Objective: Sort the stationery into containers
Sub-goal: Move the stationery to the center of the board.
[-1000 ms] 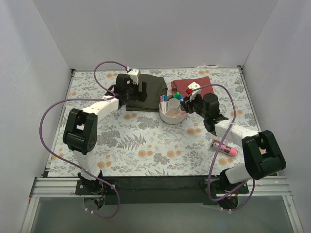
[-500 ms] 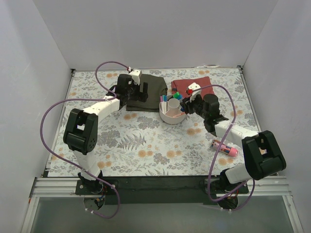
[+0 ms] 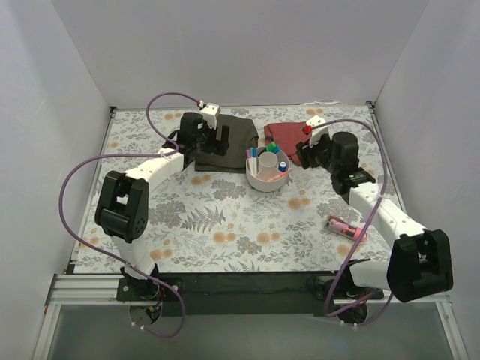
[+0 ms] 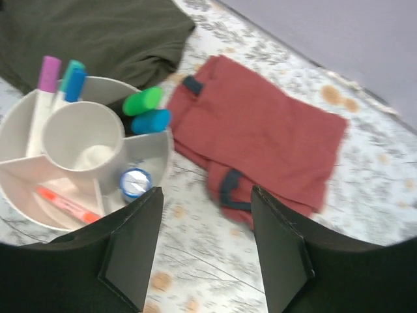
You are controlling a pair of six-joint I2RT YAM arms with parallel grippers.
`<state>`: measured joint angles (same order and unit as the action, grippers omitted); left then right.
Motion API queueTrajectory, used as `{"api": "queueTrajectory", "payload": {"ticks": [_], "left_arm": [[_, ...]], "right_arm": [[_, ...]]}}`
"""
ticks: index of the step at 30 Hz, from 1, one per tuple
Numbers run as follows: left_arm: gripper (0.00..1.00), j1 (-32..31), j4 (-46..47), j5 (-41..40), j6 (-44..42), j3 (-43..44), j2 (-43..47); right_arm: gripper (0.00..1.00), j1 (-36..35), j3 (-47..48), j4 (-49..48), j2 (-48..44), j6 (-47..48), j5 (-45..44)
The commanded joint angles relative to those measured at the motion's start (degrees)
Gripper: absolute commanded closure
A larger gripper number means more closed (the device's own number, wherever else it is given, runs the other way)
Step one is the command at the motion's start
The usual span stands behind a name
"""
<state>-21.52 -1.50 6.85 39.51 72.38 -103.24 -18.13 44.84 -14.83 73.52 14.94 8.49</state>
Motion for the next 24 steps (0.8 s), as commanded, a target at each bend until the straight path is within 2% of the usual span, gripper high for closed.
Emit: {"api": "queueTrajectory", "payload": {"ticks": [1,3,5,6,8,11,12,17,24], "left_arm": [[0.14,-0.19,0.80,2.89,-3.29,1.98,7.96],[0.14,-0.19,0.53,3.69,-3.56,1.63,10.24],[0.14,-0.19,0.36,4.40,-3.73,1.36,12.00],[0.14,-0.19,0.27,4.75,-3.91,1.27,12.62],[0.14,-0.19,0.27,6.15,-4.26,1.01,13.59],[0.14,-0.19,0.62,8.69,-4.00,0.92,15.17],[0.14,-0.19,0.88,9.40,-3.91,0.49,15.87],[0.14,-0.19,5.00,12.13,-1.72,-2.50,17.72],[0.14,-0.19,9.31,13.98,-0.57,-7.33,19.57]], "right_arm": [[0.34,6.34,10.35,28.79,-5.39,15.61,3.27],[0.33,11.85,11.58,38.16,-7.06,27.46,10.01],[0.31,14.78,12.29,50.26,-9.61,35.21,11.02],[0.30,17.57,12.12,53.82,-10.40,43.08,11.46],[0.30,21.80,11.50,63.46,-12.34,49.80,11.46],[0.29,29.45,9.92,70.87,-14.27,59.39,12.16],[0.29,32.17,9.39,72.56,-14.54,61.16,12.16],[0.31,36.23,5.36,78.98,-14.63,69.16,13.30],[0.32,39.22,-8.25,77.85,-22.01,82.61,14.01]]}}
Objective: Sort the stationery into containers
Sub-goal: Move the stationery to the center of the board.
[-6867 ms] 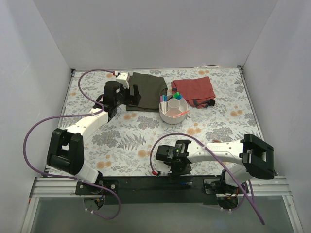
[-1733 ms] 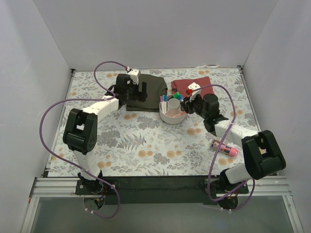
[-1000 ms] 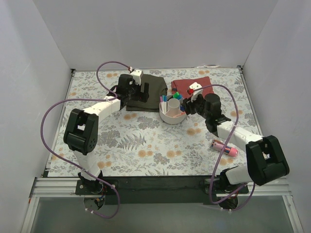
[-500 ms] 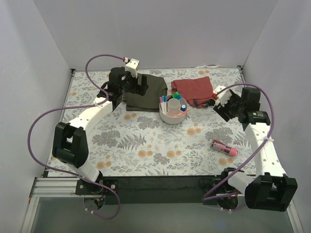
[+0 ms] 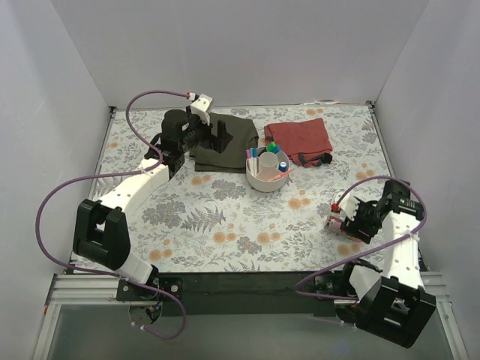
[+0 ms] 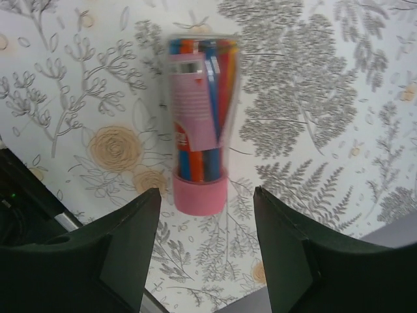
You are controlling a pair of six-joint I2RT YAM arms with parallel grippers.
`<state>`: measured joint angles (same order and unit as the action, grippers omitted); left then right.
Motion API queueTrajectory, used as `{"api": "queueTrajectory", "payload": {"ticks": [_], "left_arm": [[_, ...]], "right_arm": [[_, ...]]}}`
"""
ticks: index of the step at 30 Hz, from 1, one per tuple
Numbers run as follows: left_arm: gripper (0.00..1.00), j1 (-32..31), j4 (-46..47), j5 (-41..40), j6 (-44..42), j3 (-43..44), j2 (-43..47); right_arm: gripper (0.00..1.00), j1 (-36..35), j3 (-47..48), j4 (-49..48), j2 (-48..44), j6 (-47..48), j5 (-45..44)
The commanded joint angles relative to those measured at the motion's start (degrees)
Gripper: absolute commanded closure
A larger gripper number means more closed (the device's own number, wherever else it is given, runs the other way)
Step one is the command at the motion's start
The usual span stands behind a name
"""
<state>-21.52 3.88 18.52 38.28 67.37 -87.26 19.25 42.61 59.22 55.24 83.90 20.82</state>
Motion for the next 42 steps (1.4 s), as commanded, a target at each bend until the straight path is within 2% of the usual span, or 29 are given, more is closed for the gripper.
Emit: {"api": "queueTrajectory", "payload": {"ticks": [1,6,14,28,30,32,34,35,36,40,42], "left_arm": [[0.14,-0.19,4.64,2.39,0.65,-3.38,3.68],[0.14,-0.19,7.10,2.48,-0.31,-5.14,2.98],[0.14,1.65,9.65,3.89,0.56,-5.68,-0.27],[0.14,2.27,9.39,4.24,0.12,-5.50,-1.42],[0.14,2.27,9.13,4.24,0.13,-5.50,-1.07],[0.14,2.27,8.78,4.33,0.04,-5.59,-0.89],[0.14,2.27,8.60,4.68,0.04,-5.67,-0.72],[0.14,2.27,8.51,4.85,0.04,-5.76,-0.54],[0.14,2.27,8.43,4.94,0.04,-5.85,-0.02],[0.14,2.27,8.34,7.04,0.04,-6.99,1.65],[0.14,2.18,7.20,12.31,-1.01,-7.69,2.62]], "right_arm": [[0.32,2.02,-7.00,3.01,-4.52,14.18,1.68],[0.32,2.64,-8.33,1.51,-1.99,14.97,0.20],[0.34,3.43,-4.47,0.11,4.87,15.94,-2.54],[0.36,4.49,-5.26,-8.33,12.17,15.69,-4.12],[0.40,4.49,-5.52,-8.68,12.34,15.42,-4.12],[0.50,4.49,-6.48,-9.03,11.99,15.42,-4.64],[0.62,4.49,-6.66,-9.12,10.77,15.51,-4.48],[0.71,4.49,-6.31,-8.95,10.07,15.51,-3.78],[0.75,4.49,-5.96,-8.95,8.23,15.59,-1.94],[0.82,4.14,-4.29,-8.77,4.27,17.96,2.12],[0.84,2.47,-4.20,-8.60,2.60,19.10,3.43]]}}
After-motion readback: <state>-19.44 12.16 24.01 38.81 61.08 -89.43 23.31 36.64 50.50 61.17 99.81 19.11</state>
